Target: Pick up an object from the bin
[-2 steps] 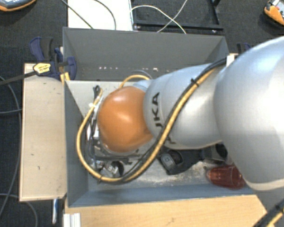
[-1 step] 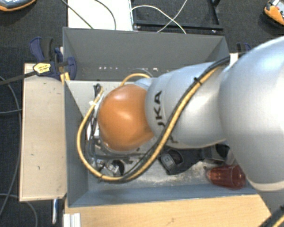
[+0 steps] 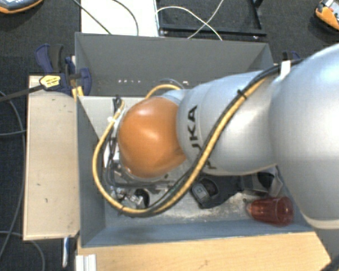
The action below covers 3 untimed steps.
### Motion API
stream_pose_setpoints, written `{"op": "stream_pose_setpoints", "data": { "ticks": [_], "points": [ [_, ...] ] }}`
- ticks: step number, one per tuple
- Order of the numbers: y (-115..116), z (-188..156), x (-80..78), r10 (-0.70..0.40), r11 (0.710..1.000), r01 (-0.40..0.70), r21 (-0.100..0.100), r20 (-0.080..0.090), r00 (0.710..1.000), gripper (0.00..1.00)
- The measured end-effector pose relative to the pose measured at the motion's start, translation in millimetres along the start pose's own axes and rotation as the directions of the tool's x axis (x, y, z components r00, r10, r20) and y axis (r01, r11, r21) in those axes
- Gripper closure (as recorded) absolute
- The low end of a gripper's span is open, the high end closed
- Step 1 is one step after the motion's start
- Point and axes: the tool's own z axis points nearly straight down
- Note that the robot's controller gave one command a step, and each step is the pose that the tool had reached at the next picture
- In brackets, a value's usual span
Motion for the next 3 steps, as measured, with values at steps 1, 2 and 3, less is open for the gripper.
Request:
{"op": "stream_pose_setpoints", "data": {
  "ticks": [1, 2, 3],
  "points": [
    [0, -12, -0.6, 0.000, 1.000, 0.000, 0.001, 0.002, 1.000, 1.00],
    [-1, -19, -1.3, 0.002, 1.000, -0.002, 0.003, 0.005, 1.000, 1.00],
    [-1, -23, -1.4, 0.005, 1.000, -0.005, 0.003, 0.006, 1.000, 1.00]
  ]
}}
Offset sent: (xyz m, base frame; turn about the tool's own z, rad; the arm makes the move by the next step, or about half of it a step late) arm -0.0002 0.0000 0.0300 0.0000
